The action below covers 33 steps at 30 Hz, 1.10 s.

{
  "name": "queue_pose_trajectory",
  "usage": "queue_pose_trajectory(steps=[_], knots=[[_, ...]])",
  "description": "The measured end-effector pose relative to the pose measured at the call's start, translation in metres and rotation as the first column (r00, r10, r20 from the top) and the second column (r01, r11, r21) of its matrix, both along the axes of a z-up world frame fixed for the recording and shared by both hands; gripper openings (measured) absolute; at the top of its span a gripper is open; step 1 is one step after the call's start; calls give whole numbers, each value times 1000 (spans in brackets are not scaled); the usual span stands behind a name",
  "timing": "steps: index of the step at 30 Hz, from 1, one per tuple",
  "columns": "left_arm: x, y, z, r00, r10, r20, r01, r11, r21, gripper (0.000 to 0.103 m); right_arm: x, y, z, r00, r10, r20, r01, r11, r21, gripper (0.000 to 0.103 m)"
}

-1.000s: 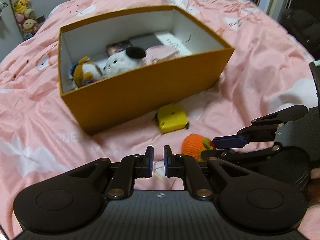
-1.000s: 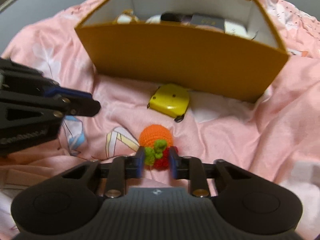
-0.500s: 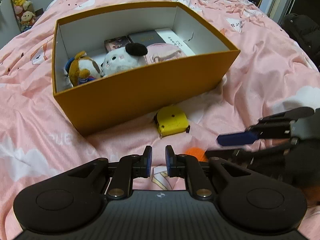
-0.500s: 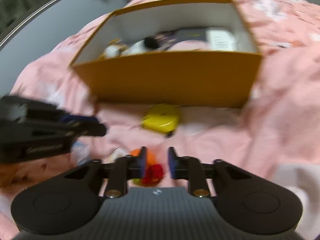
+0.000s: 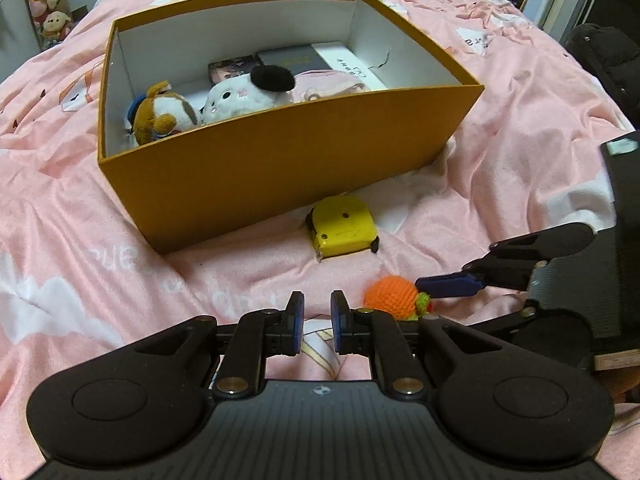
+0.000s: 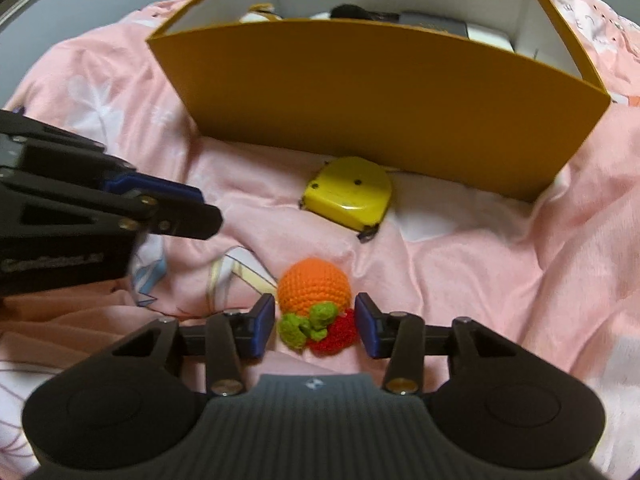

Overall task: Organize objects
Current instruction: 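Grasp the orange crochet fruit with the right tool while the left tool grasps the yellow tape measure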

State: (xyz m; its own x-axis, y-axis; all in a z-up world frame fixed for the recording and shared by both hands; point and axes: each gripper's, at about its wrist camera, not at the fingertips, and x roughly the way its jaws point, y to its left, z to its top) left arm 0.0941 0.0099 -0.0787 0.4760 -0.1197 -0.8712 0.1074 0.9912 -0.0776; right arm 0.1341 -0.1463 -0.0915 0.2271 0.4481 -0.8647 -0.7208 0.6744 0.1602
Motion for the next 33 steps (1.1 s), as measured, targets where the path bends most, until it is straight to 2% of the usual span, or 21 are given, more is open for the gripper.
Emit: queue_pose_trajectory(steps=[3,6,9,10,11,13,16,19,23,29,33], knots=[[2,1,0,1000,-9,10,9,1000,-29,20,0,-4,4,1000,-11,1,11,1000,17,40],[7,-3,3,1000,-22,17,22,1000,-8,26,3,-15,21,999,-50,0,50,997,60,39],[17,-9,7,998,-43,42,44,999,-15,41,13,-29,40,992,-112,55,107,991,85,39],[21,-11,6,997,-60,44,61,998,-23,49,18,-34,44,988,-133,74,126,988,88,39],[27,-15,4,996,-78,37,79,996,-30,52,25,-39,46,985,-151,88,143,985,93,39],[39,-21,-2,996,-92,16,92,995,-35,52,40,-47,44,977,-196,86,188,978,93,39],[54,-29,-9,995,-102,6,102,995,-8,53,57,-58,34,969,-246,38,241,965,100,39],[64,-27,-19,999,-41,10,41,999,-1,62,64,-61,17,964,-266,-26,267,959,97,39],[68,-25,-34,999,29,-33,-31,998,-53,66,67,-59,4,962,-269,-45,272,958,88,40],[71,-24,-47,993,113,-43,-115,992,-43,66,74,-70,2,956,-281,-82,290,949,122,41],[73,-28,-51,993,114,-33,-115,993,-12,66,74,-69,5,954,-286,-89,296,946,135,41]])
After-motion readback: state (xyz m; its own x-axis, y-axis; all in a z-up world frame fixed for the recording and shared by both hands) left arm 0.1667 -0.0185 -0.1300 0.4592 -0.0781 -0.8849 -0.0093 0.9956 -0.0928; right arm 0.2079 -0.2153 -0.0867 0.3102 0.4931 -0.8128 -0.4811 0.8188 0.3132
